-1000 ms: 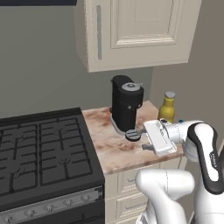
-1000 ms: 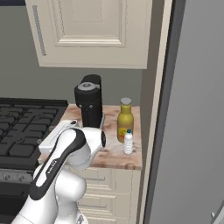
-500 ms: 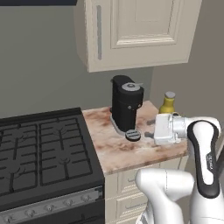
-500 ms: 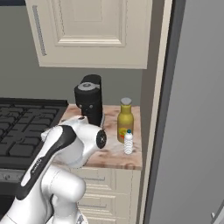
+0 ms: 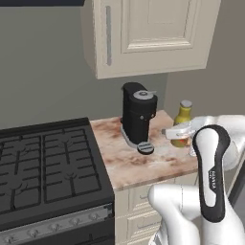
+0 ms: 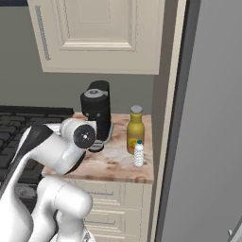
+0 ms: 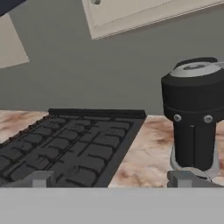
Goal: Place the drinks on the dining counter in a tight cluster.
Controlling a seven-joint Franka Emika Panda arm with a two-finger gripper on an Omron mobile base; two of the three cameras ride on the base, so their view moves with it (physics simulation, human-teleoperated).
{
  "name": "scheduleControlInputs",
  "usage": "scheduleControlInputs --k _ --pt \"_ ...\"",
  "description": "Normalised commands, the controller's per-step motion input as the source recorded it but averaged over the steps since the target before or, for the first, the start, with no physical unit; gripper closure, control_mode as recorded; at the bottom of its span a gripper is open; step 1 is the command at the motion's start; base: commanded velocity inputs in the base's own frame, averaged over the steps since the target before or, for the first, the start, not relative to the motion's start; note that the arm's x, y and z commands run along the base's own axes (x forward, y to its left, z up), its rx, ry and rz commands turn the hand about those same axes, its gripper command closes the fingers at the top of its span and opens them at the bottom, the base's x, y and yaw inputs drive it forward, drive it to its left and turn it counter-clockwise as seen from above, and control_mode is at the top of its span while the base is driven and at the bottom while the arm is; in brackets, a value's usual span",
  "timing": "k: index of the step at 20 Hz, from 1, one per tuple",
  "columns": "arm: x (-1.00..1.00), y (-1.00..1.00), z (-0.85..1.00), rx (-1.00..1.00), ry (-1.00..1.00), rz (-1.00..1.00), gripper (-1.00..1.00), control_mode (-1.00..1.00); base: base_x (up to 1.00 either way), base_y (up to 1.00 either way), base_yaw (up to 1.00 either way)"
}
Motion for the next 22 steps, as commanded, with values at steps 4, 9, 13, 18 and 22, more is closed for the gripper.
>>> scheduleControlInputs --k 4,9,13,18,22 --pt "-0.27 0.01 0.00 -0.08 0.25 -0.55 -1.00 -1.00 0.00 0.00 0.00" --pt "-0.28 0.07 -0.05 -0.10 0.24 -0.60 -1.00 -1.00 0.00 0.00 0.00" --pt "-0.26 0.12 -0.09 -0.08 0.21 -0.64 -1.00 -1.00 0.00 0.00 0.00" --pt "-0.18 0.17 -0.08 -0.09 0.15 -0.59 -1.00 -1.00 0.00 0.00 0.00" --pt "-0.15 0.07 -0.09 -0.03 0.06 -0.48 -1.00 -1.00 0.00 0.00 0.00"
